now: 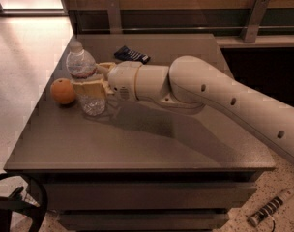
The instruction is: Move water bottle near orange
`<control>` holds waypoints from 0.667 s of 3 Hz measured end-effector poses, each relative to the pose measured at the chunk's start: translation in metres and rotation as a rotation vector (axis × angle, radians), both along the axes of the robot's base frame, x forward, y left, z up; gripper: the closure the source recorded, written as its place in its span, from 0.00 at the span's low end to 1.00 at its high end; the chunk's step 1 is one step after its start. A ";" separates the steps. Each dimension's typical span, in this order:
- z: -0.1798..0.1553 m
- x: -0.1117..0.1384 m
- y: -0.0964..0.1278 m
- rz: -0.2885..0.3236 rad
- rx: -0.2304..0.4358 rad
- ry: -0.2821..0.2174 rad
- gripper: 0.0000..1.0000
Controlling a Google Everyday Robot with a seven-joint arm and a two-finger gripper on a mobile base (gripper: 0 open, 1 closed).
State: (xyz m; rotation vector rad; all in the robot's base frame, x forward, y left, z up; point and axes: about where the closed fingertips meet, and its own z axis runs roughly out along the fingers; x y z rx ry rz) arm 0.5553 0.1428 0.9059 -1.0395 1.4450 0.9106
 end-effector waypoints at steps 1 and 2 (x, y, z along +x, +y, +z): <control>0.000 -0.001 0.002 0.004 0.000 -0.001 0.51; 0.001 -0.002 0.004 0.007 -0.001 -0.002 0.28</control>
Offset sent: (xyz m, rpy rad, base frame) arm -0.0010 0.0018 0.0004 -0.0002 -0.0007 0.0032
